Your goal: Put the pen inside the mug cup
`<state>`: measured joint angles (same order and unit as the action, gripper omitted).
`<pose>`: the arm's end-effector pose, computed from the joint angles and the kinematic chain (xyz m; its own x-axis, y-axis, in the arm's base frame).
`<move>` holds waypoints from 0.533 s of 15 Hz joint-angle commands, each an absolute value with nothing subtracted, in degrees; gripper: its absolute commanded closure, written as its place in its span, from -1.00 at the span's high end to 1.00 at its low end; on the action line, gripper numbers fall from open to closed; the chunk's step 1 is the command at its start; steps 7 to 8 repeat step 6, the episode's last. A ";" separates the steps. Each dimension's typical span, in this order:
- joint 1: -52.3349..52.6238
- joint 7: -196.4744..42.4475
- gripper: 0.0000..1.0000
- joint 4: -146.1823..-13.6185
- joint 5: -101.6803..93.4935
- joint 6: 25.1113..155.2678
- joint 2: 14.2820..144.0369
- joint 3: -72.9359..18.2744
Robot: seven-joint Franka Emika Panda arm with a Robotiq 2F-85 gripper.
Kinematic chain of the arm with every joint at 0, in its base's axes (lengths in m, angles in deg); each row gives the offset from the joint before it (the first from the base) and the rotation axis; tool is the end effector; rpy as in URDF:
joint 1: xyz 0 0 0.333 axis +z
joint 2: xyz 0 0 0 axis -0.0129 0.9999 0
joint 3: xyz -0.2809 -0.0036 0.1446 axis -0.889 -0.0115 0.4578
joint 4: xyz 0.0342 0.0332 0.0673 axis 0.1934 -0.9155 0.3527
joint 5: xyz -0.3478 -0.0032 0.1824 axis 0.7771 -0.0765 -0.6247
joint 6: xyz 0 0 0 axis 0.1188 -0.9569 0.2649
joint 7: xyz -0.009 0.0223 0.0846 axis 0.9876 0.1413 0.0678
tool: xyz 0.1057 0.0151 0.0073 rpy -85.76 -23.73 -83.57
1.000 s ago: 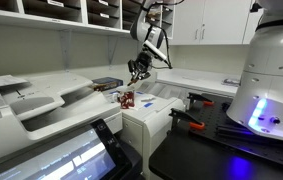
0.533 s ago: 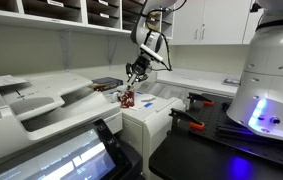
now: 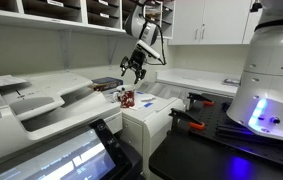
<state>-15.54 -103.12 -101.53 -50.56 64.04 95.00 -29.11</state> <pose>0.5230 -0.1429 0.1538 0.8393 -0.2600 -0.4774 -0.5180 -0.6489 -0.5573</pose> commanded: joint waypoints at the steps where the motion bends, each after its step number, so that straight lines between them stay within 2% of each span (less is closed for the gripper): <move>1: -12.65 -104.33 1.00 -109.89 -42.85 70.86 86.61 -29.62; 6: -10.63 -104.09 1.00 -121.12 -35.97 85.16 76.14 -28.71; 8: -10.63 -104.09 1.00 -121.12 -35.97 85.16 76.14 -28.71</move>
